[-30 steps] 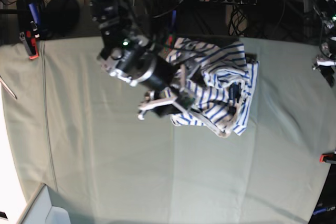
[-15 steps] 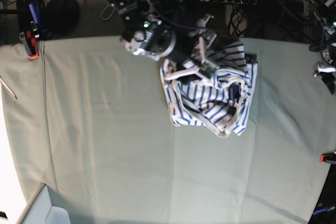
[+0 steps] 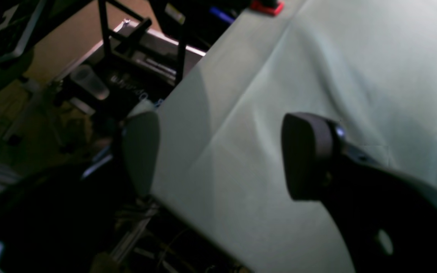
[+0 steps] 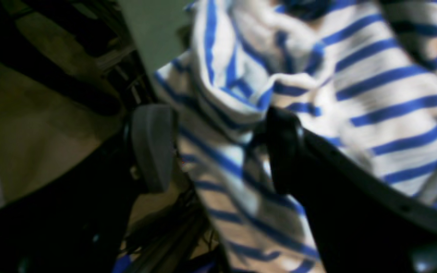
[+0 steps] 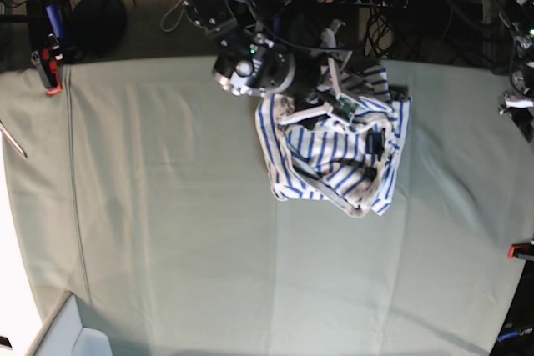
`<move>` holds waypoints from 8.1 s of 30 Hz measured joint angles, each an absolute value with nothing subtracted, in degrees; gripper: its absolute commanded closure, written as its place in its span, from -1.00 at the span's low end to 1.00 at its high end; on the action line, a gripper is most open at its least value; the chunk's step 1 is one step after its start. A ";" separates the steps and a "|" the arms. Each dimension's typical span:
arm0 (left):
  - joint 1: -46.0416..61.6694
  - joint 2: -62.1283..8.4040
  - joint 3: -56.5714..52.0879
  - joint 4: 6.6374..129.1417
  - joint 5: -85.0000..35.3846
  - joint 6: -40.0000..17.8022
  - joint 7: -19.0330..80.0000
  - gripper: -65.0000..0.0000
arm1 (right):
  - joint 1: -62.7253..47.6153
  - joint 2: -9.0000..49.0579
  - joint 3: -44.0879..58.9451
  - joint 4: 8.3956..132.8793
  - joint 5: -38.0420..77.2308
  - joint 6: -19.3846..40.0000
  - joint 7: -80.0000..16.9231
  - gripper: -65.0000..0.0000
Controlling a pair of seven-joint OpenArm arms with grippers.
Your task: Layout the t-shirt on the table in an organized manner, then fold the t-shirt properly
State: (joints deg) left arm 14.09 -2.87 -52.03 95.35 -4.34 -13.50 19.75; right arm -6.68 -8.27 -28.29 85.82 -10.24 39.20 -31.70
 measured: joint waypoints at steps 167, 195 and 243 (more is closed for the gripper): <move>-12.47 -12.60 12.40 66.46 -19.94 -13.65 34.39 1.00 | -10.55 -3.01 0.80 98.52 -6.79 39.22 -25.36 0.82; -33.28 -2.26 30.15 54.13 6.98 -34.92 31.33 -0.55 | -12.21 -3.16 6.11 98.50 -7.03 39.20 -25.45 0.82; 20.03 -0.38 -53.71 59.07 6.98 -34.72 28.18 1.00 | -31.62 -9.13 28.12 83.35 -6.68 39.18 -23.90 0.84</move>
State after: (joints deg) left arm 20.03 -0.38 -53.71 59.07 6.98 -34.72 28.18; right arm -31.62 -9.13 28.12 83.35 -6.68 39.18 -23.90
